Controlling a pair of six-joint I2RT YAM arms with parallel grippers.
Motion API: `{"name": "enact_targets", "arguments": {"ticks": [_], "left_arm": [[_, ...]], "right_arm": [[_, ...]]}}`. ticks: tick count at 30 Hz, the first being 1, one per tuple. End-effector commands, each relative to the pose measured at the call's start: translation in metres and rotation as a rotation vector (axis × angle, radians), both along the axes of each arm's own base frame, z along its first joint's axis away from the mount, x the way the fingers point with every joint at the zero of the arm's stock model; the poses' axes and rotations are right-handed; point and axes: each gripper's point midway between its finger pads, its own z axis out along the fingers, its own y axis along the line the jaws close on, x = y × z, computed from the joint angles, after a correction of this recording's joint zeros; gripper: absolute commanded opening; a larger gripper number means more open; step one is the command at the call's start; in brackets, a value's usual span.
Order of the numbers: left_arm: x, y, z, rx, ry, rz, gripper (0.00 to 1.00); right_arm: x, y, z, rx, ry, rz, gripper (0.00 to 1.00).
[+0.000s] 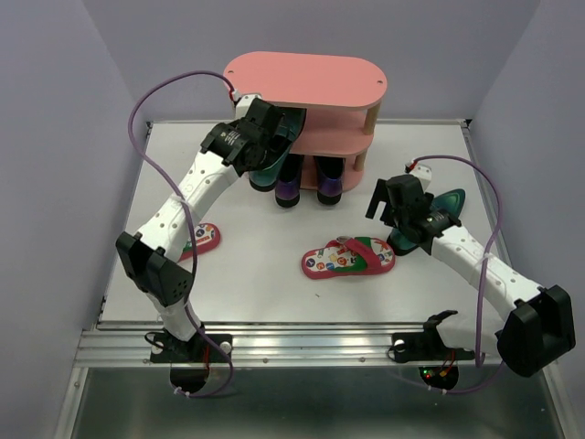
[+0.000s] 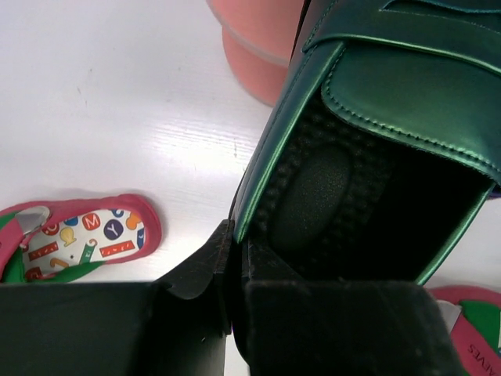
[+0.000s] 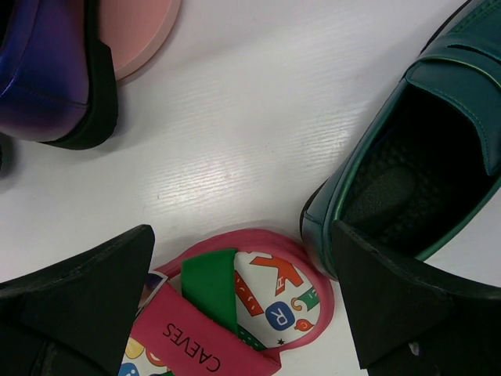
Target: Place and organize the shoes onto the shoe shelf
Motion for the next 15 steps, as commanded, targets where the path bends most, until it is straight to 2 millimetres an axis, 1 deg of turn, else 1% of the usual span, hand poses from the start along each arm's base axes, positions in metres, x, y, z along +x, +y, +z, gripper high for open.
{"name": "enact_targets", "arguments": {"ticks": [1,3,4,8,9,11,12,13,15], "left_arm": [[0.035,-0.003,0.055,-0.099,-0.183,0.030,0.00],[0.042,0.000,0.058,-0.110,-0.193,0.037,0.00],[0.048,0.001,0.062,-0.125,-0.206,0.037,0.00],[0.063,0.001,0.063,-0.146,-0.224,0.032,0.00],[0.066,0.000,0.068,-0.155,-0.236,0.028,0.00],[0.073,-0.002,0.065,-0.157,-0.232,0.026,0.00],[0.075,-0.004,0.070,-0.167,-0.243,0.020,0.00],[0.078,-0.006,0.068,-0.168,-0.239,0.017,0.00],[0.082,-0.006,0.069,-0.176,-0.245,0.018,0.00]], "right_arm": [[0.005,-0.002,0.027,0.007,-0.073,-0.015,1.00],[0.004,-0.003,0.028,0.006,-0.074,-0.016,1.00],[0.004,-0.003,0.028,0.005,-0.074,-0.018,1.00],[0.003,-0.004,0.028,0.002,-0.070,-0.019,1.00],[0.003,-0.004,0.029,0.002,-0.073,-0.018,1.00],[0.003,-0.004,0.029,0.000,-0.072,-0.019,1.00],[0.003,-0.004,0.029,0.002,-0.072,-0.020,1.00],[0.003,-0.004,0.028,-0.001,-0.070,-0.021,1.00],[0.003,-0.004,0.027,-0.003,-0.066,-0.021,1.00]]}}
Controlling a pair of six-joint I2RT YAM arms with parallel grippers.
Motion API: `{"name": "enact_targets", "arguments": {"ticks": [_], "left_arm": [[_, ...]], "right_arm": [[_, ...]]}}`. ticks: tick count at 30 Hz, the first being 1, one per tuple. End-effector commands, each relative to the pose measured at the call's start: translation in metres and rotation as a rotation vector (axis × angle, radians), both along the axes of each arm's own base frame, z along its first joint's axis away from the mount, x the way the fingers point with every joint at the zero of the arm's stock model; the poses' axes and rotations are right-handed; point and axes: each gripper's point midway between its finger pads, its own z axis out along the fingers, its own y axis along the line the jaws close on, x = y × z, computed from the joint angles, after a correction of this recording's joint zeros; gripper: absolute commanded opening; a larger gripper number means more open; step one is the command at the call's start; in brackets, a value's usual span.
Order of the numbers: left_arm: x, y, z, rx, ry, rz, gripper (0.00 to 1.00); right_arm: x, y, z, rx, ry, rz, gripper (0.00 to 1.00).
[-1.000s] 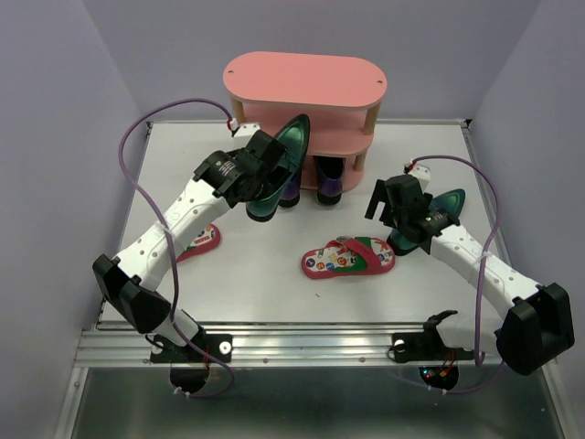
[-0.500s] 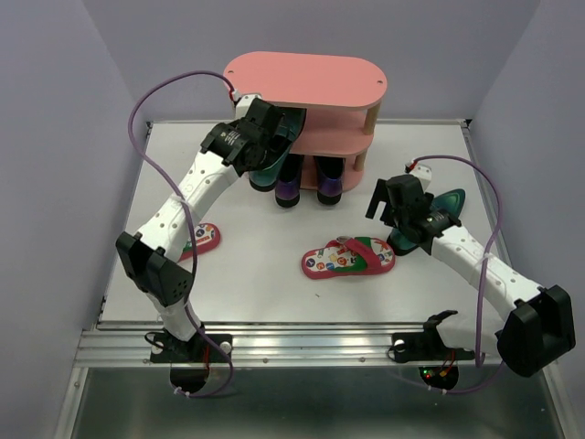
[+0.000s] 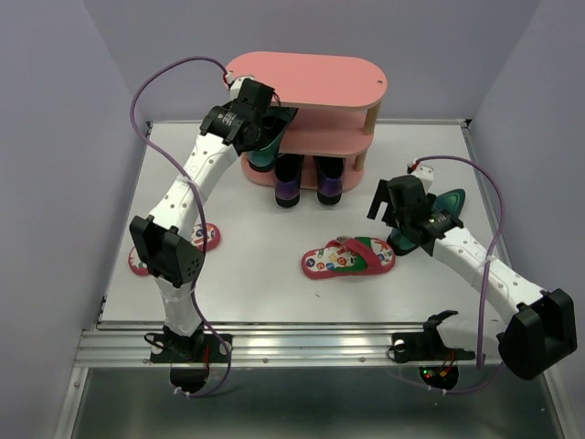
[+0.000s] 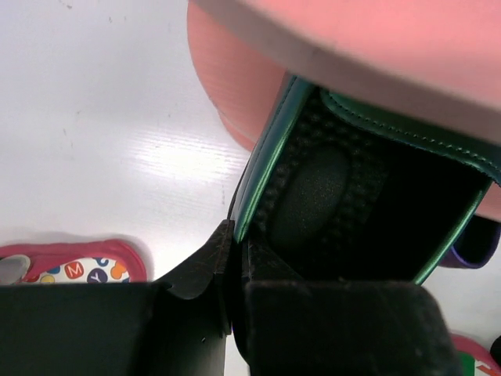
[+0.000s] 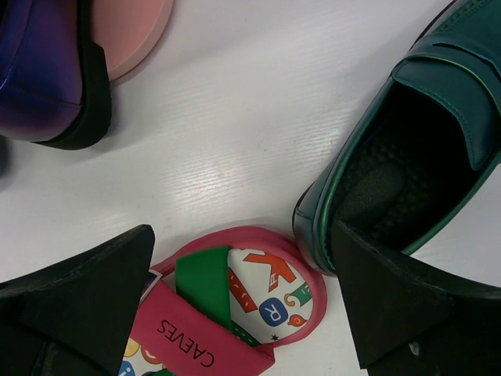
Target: Place and organize the shoes onto the shoe shelf
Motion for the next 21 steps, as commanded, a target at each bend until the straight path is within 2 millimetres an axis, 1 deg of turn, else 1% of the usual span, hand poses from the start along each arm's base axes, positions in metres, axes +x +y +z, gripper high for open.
{"name": "enact_targets", "arguments": {"ticks": [1,7,10,13,21], "left_arm": [[0.025,-0.014,0.073,-0.138,-0.237,-0.008,0.00],[0.036,-0.017,0.081,-0.173,-0.264,-0.023,0.00],[0.046,-0.019,0.075,-0.175,-0.258,-0.025,0.00],[0.053,-0.020,0.074,-0.185,-0.265,-0.027,0.00],[0.066,-0.025,0.069,-0.215,-0.269,-0.028,0.00]], "right_arm": [[0.007,0.000,0.023,0.005,-0.061,-0.012,1.00],[0.006,0.000,0.022,0.004,-0.056,-0.015,1.00],[0.007,0.000,0.022,0.003,-0.052,-0.016,1.00],[0.006,-0.001,0.022,0.003,-0.052,-0.020,1.00],[0.000,-0.009,0.025,-0.005,-0.059,-0.052,1.00]]}}
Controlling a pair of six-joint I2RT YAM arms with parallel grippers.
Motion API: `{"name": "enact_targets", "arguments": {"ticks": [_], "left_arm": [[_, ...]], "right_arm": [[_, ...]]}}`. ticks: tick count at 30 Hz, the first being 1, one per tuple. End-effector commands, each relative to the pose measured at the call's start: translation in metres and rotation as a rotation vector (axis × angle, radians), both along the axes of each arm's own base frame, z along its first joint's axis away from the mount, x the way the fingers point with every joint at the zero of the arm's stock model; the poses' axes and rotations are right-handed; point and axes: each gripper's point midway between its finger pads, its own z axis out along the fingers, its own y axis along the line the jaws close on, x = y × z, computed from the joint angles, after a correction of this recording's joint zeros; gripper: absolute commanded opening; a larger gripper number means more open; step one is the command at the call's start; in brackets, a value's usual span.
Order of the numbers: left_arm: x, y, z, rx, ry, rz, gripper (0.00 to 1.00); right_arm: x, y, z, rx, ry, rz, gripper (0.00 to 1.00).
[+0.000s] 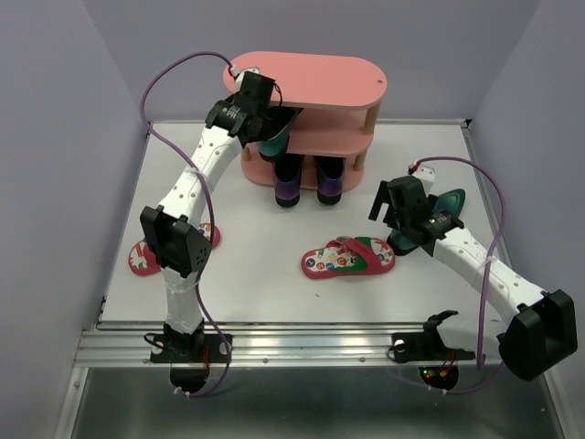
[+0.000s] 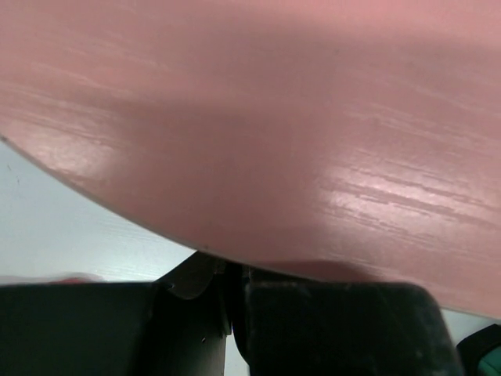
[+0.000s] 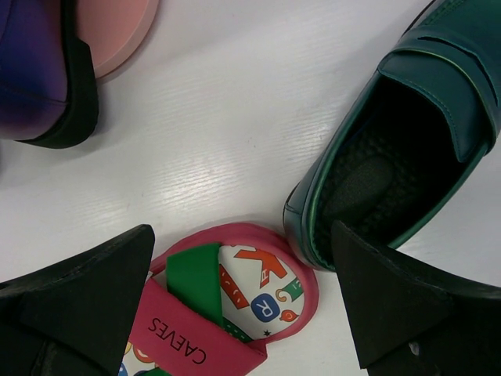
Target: Place and organize the shoes onto the shoe shelf
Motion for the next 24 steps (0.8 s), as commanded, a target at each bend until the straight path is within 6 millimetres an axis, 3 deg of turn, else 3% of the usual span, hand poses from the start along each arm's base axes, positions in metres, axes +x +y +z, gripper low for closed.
{"name": "enact_targets", "arguments": {"ticks": [1,7,9,13,14,24], "left_arm": [[0.026,-0.006,0.072,-0.132,-0.231,0.023,0.00],[0.031,0.005,0.064,-0.133,-0.208,0.056,0.00],[0.029,0.007,0.061,-0.137,-0.192,0.063,0.17],[0.027,0.007,0.060,-0.142,-0.189,0.061,0.32],[0.025,0.008,0.064,-0.148,-0.196,0.061,0.39],[0.016,0.005,0.070,-0.185,-0.196,0.037,0.59]], "right_arm": [[0.002,-0.006,0.026,0.005,-0.069,-0.043,1.00],[0.003,-0.006,0.027,0.009,-0.071,-0.048,1.00],[0.004,-0.005,0.028,0.010,-0.071,-0.047,1.00],[0.004,-0.005,0.029,0.015,-0.072,-0.047,1.00],[0.004,-0.005,0.029,0.014,-0.073,-0.048,1.00],[0.002,-0.012,0.032,-0.002,-0.079,-0.082,1.00]]}}
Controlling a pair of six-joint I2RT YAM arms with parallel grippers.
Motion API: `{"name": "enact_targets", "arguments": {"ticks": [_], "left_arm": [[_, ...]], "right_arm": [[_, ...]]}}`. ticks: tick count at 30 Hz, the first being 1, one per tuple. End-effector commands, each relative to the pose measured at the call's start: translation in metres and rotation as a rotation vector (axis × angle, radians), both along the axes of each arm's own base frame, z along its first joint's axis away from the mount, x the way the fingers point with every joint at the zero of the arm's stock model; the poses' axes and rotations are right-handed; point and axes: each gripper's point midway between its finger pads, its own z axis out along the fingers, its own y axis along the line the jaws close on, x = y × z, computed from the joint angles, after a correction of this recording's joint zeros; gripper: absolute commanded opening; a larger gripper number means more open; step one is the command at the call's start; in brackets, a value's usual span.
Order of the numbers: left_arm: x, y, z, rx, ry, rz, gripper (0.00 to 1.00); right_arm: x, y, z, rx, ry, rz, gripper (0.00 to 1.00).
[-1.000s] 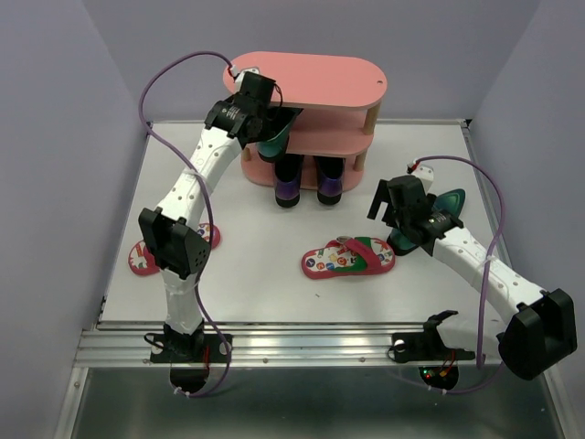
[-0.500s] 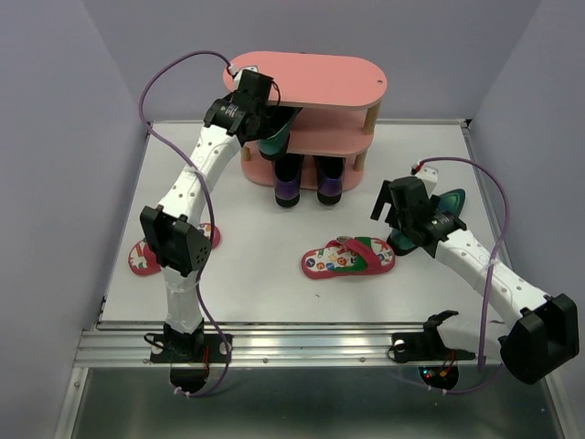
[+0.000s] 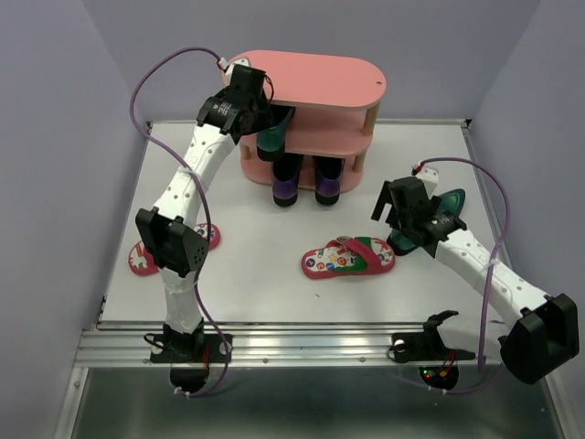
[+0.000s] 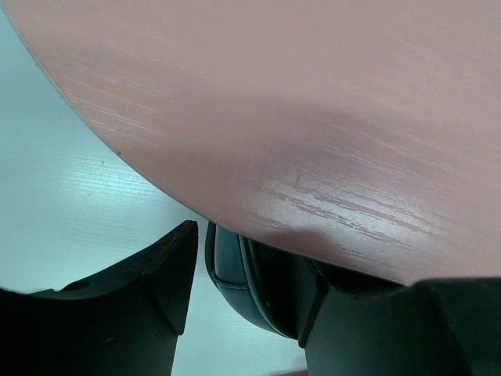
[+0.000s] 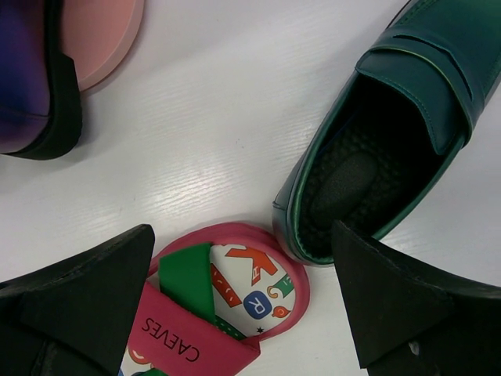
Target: Place and organize the shoes onto the shoe shelf
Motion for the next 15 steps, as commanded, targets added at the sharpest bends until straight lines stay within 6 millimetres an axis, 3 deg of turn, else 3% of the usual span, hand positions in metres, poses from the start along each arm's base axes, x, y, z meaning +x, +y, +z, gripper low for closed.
{"name": "enact_targets", "arguments": {"ticks": [1,5,10,15], "left_arm": [[0.002,0.002,0.049,-0.079,-0.140,0.009,0.60],[-0.009,0.006,0.052,-0.082,-0.141,0.009,0.69],[-0.022,0.012,0.055,-0.087,-0.147,0.008,0.70],[-0.038,0.015,0.056,-0.096,-0.147,-0.008,0.71]], "right_arm": [[0.007,-0.006,0.030,0.004,-0.078,-0.057,1.00],[0.006,-0.020,0.043,-0.041,-0.099,-0.111,1.00],[0.001,-0.037,0.059,-0.092,-0.113,-0.185,1.00],[-0.008,-0.060,0.058,-0.084,-0.084,-0.323,1.00]]}}
